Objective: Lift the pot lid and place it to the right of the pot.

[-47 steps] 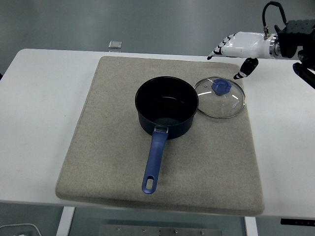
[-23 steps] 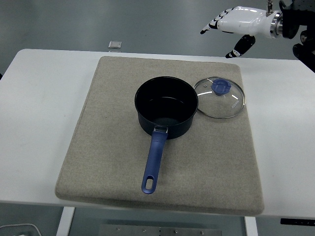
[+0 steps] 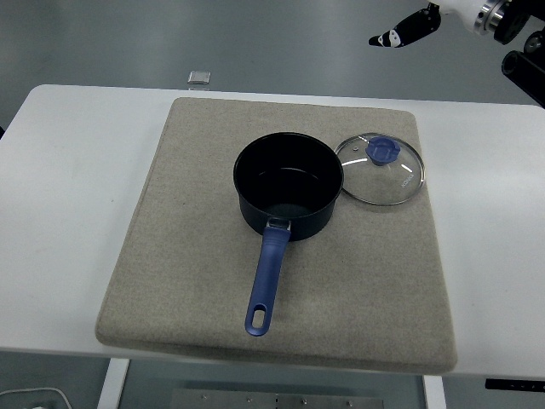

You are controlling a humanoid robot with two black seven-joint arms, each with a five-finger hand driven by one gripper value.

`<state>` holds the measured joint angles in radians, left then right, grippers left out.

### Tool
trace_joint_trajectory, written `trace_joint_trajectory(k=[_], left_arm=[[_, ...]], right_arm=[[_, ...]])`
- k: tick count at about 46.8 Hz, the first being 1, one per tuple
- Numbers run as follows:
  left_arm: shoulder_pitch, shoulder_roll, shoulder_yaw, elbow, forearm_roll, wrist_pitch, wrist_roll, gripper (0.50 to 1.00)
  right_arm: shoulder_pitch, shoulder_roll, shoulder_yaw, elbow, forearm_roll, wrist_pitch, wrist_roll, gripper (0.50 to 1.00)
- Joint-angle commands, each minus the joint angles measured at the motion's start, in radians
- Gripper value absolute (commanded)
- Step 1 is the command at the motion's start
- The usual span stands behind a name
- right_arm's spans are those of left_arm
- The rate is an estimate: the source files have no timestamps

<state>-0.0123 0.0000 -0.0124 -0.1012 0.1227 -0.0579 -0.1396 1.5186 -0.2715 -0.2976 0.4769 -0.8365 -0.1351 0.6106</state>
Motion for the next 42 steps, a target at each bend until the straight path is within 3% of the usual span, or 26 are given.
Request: trace_joint_trajectory(k=[1, 17, 30, 42], left_arm=[[0.0, 0.0, -0.001, 0.0, 0.0, 0.001, 0.0, 1.0], [0.0, 0.0, 0.0, 0.0, 0.0, 0.0, 0.0, 1.0], [0.0, 0.0, 0.0, 0.0, 0.0, 0.0, 0.0, 1.0], [0.0, 0.0, 0.0, 0.0, 0.0, 0.001, 0.0, 1.0]], right_arm=[[0.0, 0.002, 0.0, 0.0, 0.069, 0.0, 0.0, 0.901], [-0.012, 0.015, 0.0, 0.0, 0.367, 0.012, 0.0, 0.901], [-0.035, 0.025, 0.0, 0.002, 0.657, 0.045, -0.101, 0.901], [-0.071, 0.031, 0.002, 0.002, 0.797, 0.042, -0.112, 0.901]])
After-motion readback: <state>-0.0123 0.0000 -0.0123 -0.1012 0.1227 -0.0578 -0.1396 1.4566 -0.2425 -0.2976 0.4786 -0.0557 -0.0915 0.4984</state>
